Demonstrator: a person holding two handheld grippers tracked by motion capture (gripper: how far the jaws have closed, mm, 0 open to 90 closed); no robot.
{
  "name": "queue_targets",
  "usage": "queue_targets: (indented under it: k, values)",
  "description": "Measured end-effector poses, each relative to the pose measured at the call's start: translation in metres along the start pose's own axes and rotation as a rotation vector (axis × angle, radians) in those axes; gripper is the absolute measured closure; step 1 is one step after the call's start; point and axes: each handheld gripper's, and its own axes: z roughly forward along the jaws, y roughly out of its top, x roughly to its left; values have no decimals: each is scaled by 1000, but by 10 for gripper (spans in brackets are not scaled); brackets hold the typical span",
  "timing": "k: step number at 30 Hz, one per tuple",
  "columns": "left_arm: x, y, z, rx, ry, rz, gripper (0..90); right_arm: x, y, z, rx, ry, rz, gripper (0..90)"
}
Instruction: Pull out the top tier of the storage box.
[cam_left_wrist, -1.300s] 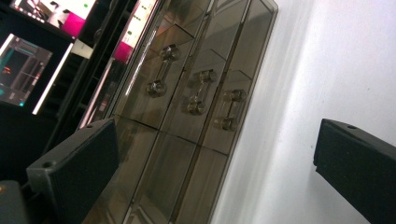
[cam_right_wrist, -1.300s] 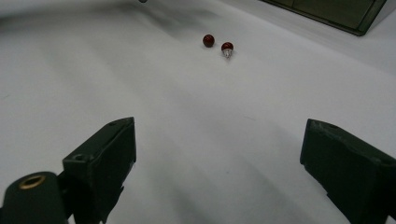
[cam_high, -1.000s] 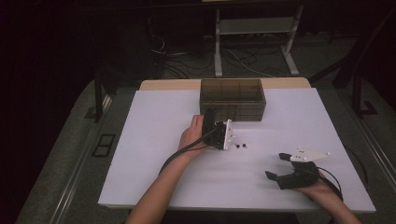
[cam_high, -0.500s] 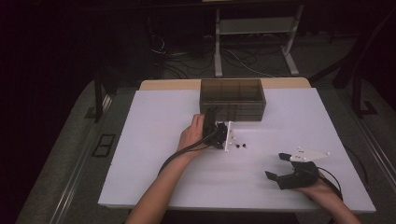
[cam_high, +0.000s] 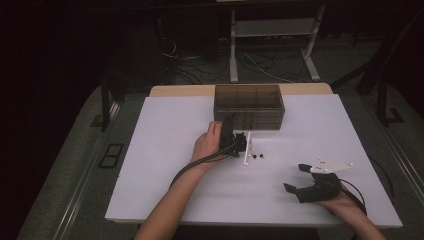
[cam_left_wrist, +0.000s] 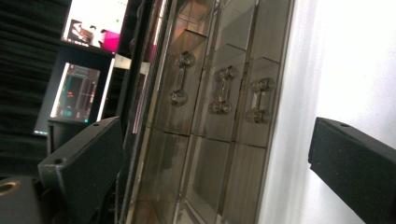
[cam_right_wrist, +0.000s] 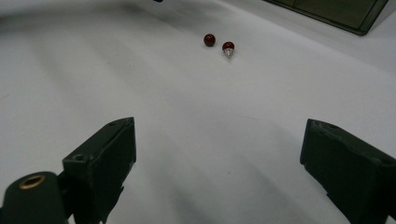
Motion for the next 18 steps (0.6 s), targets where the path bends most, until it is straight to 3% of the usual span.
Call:
queue_targets:
  k: [12,18]
  values:
    - [0,10,9,25,55,53,108,0,-1,-1,-2,-5,1,99]
    - [0,15,11,52,89,102,155,0,-1,-1,-3,-3,1,99]
